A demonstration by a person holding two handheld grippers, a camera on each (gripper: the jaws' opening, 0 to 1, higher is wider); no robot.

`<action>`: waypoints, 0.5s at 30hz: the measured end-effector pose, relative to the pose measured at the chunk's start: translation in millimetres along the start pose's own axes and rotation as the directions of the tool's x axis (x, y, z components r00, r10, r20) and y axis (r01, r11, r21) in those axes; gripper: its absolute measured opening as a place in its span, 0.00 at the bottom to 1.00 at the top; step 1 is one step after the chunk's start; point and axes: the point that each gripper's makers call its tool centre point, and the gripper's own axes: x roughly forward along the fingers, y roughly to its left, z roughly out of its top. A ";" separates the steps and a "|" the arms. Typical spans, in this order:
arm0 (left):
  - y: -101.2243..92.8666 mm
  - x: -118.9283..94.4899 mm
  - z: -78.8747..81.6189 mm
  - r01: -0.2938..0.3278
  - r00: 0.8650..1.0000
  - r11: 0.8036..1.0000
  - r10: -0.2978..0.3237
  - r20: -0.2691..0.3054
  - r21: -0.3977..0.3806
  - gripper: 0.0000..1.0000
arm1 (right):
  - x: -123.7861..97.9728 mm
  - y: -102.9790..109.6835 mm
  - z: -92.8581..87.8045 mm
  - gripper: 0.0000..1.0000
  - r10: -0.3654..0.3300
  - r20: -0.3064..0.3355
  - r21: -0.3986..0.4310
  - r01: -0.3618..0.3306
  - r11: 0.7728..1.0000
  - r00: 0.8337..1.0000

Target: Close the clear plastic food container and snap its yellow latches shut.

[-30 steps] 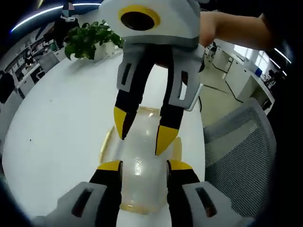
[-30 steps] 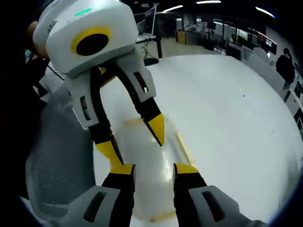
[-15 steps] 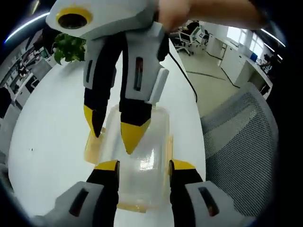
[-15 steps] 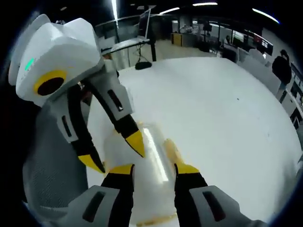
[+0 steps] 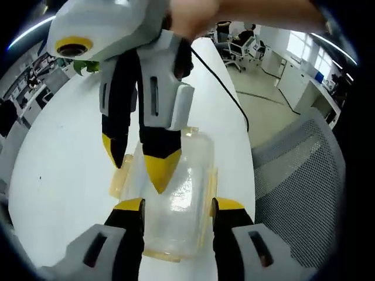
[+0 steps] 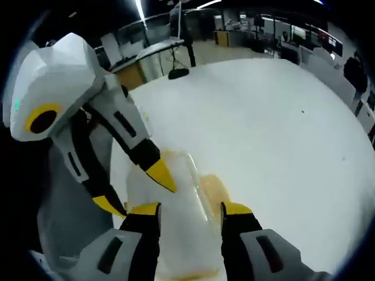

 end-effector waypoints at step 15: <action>-3.2 -4.3 5.2 -0.031 0.999 0.996 0.031 0.009 0.085 0.49 | 0.7 -9.0 -12.3 0.43 0.021 -0.110 -0.038 -0.025 0.999 0.994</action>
